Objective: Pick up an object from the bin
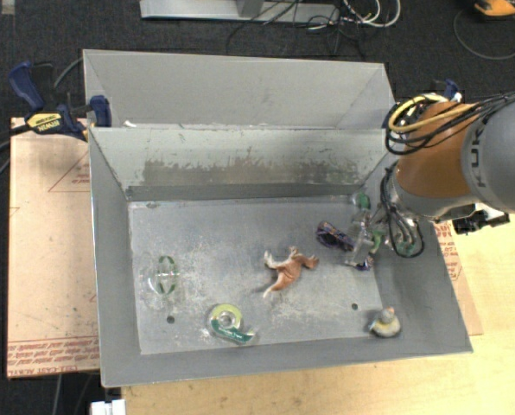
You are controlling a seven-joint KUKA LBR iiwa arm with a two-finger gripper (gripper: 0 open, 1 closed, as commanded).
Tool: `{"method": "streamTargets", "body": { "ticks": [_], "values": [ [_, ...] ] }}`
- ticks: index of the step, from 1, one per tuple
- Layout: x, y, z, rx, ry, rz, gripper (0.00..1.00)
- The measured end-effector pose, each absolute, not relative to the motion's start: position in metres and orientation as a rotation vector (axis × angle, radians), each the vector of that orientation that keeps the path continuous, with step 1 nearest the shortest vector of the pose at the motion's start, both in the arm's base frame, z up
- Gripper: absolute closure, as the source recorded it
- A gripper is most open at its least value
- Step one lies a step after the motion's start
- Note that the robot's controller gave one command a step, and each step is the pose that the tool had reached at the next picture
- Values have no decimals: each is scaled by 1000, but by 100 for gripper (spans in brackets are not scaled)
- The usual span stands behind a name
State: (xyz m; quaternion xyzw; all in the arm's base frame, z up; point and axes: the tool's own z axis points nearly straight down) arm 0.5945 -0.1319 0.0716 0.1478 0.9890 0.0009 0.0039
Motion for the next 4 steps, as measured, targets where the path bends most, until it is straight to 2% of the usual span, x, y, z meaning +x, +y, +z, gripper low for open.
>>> {"method": "streamTargets", "body": {
  "ticks": [4],
  "values": [
    [595,-132,72,463,3099,3,100]
  ]
}}
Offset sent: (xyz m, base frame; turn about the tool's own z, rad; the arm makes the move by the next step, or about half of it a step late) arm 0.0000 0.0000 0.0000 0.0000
